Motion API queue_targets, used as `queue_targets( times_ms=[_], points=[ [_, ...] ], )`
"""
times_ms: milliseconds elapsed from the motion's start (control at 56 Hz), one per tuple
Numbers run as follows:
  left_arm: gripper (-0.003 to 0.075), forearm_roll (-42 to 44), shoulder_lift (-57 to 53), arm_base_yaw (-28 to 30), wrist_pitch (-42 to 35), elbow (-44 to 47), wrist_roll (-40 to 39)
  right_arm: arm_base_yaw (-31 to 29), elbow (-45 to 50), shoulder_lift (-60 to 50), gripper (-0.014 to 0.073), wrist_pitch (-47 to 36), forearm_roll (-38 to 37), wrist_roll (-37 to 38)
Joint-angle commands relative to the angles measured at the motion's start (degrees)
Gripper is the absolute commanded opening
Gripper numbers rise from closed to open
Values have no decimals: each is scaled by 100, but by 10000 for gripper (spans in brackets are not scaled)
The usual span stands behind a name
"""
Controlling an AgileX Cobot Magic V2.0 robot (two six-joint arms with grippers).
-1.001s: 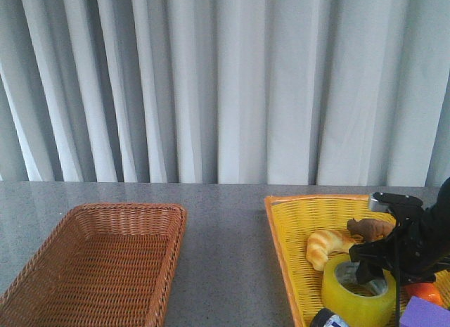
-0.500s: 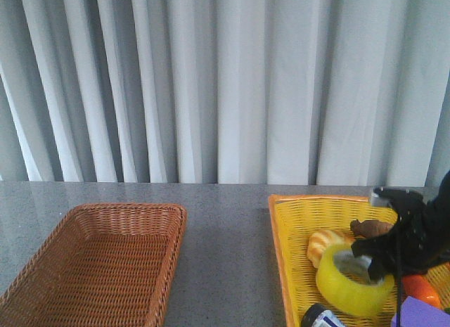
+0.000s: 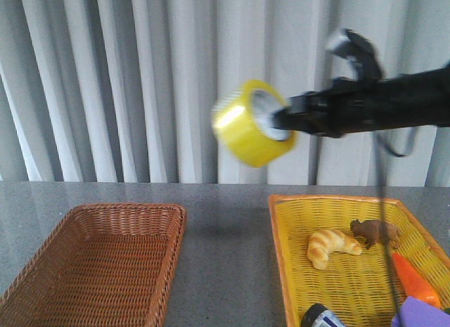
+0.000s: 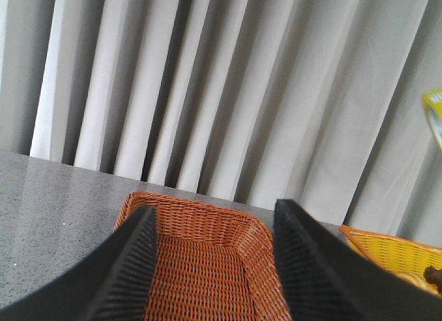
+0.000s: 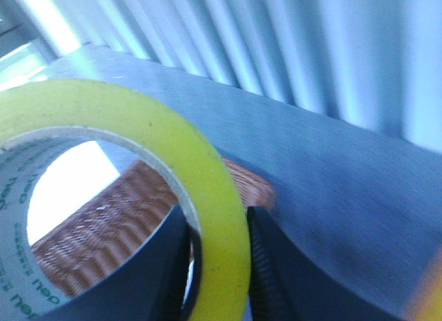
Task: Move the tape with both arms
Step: 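Carry the tape with the right gripper and set it on the table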
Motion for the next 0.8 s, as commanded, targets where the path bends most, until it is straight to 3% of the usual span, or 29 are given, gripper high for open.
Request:
queue_targets(
  times_ms=[0,143,250,429,786],
  points=[
    [382,-60,96,-1,-362,-191,-34,604,-195,-160,32,-706,294,-441],
    [382,-60,96,-1,-362,-191,-34,1102,-195,241,35,-531,-385,-241],
    [382,-60,96,-1,-362,-191,-34,1144,-195,521,37,91,-946,333],
    [382,-60,96,-1,-362,-191,-34,1150,-195,885,42,621,-2074,654],
    [382,-60,96,-1,-362,-191,-34,1155,-195,1588,74,1326,-2788,1027]
  ],
)
